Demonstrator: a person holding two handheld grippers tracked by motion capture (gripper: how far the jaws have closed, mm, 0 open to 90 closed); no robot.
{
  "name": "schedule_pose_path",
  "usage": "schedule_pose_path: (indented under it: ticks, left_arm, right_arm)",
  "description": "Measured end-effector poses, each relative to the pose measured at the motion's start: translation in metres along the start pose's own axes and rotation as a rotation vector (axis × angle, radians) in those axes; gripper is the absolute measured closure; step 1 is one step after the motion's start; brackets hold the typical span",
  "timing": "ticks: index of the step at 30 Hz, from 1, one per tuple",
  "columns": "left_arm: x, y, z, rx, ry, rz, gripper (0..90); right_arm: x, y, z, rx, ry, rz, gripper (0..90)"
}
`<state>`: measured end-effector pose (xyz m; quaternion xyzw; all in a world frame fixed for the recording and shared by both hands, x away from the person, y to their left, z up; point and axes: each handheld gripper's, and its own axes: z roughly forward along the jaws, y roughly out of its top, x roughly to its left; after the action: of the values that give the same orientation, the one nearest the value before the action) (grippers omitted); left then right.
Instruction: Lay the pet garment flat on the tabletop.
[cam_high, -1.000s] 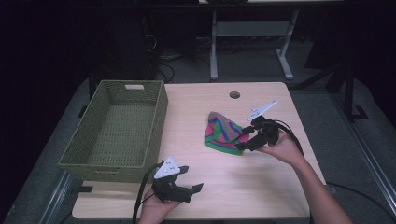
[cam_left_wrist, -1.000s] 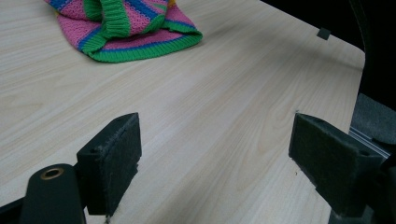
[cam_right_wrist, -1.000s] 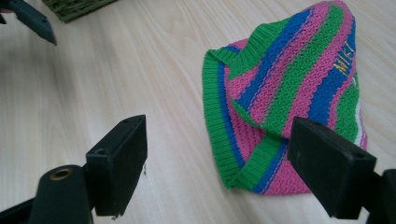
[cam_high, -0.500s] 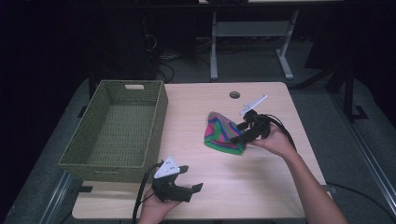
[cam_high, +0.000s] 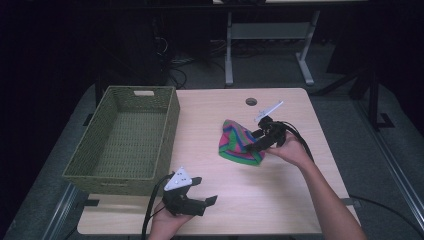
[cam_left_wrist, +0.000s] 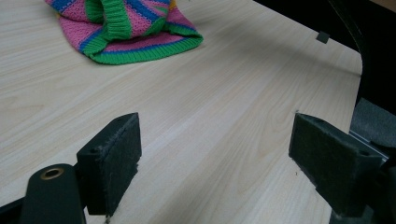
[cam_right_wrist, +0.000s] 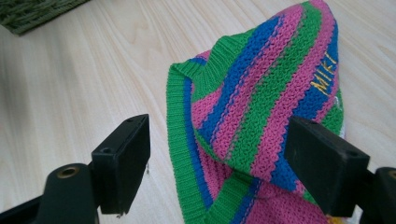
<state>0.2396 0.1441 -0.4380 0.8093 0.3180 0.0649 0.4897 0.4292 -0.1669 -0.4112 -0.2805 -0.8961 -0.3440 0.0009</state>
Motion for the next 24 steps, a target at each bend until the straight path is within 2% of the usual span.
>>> schedule_pose_path:
  ticks: [11,24]
  left_arm:
    - [0.0,0.001,-0.001,-0.011,-0.011,-0.007,16.5]
    - [0.0,0.0,-0.001,-0.003,-0.01,0.0,16.6]
  right_arm:
    - [-0.003,0.007,0.015,0.041,0.0,0.017,22.2]
    - [0.0,0.012,0.032,0.077,-0.045,-0.014,22.2]
